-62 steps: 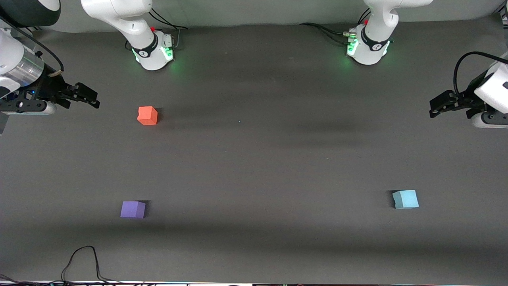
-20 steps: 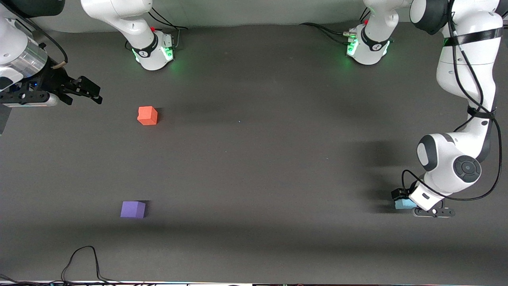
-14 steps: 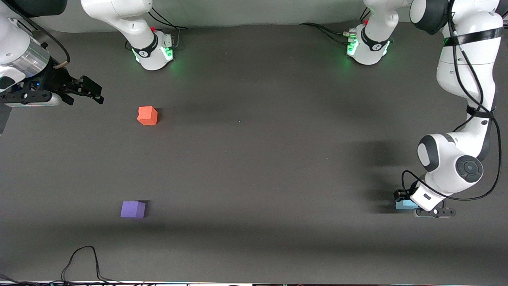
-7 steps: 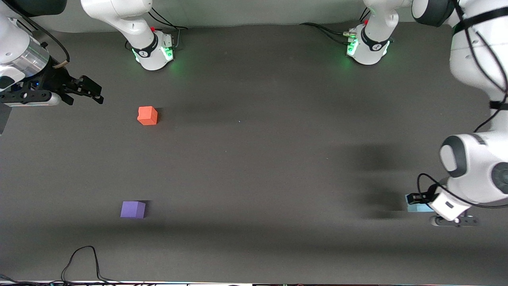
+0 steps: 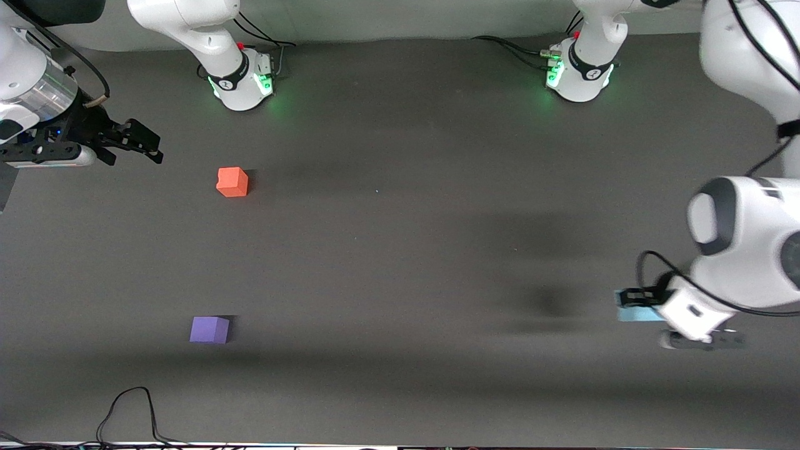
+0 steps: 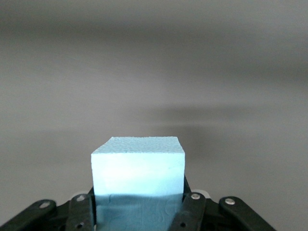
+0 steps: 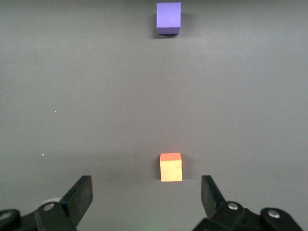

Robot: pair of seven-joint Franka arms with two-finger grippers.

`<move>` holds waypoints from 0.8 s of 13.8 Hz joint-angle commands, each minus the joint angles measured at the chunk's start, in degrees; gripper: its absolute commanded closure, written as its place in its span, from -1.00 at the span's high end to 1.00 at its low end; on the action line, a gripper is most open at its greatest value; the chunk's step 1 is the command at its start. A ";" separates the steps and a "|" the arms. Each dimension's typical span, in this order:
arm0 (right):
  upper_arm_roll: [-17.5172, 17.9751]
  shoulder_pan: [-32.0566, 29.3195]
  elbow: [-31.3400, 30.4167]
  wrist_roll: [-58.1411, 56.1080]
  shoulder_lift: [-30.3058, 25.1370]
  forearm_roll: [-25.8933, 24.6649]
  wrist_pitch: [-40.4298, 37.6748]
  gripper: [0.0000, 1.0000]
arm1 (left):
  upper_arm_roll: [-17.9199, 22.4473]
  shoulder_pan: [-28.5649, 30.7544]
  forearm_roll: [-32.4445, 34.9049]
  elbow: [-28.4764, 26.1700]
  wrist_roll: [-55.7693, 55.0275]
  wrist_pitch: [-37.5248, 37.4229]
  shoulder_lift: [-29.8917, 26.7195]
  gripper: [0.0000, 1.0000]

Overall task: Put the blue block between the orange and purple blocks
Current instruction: 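Carry the light blue cube with the left gripper toward the table middle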

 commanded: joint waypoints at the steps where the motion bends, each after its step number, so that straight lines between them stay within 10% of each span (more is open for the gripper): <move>1: -0.18 0.39 -0.47 0.36 -0.77 -0.20 0.68 1.00 | 1.19 -10.39 0.27 0.86 -12.82 -1.86 -0.59 0.17; 11: -0.18 0.39 -0.82 0.44 -0.86 -0.20 0.77 1.00 | 1.19 -42.31 7.66 6.84 -48.28 1.38 7.58 0.16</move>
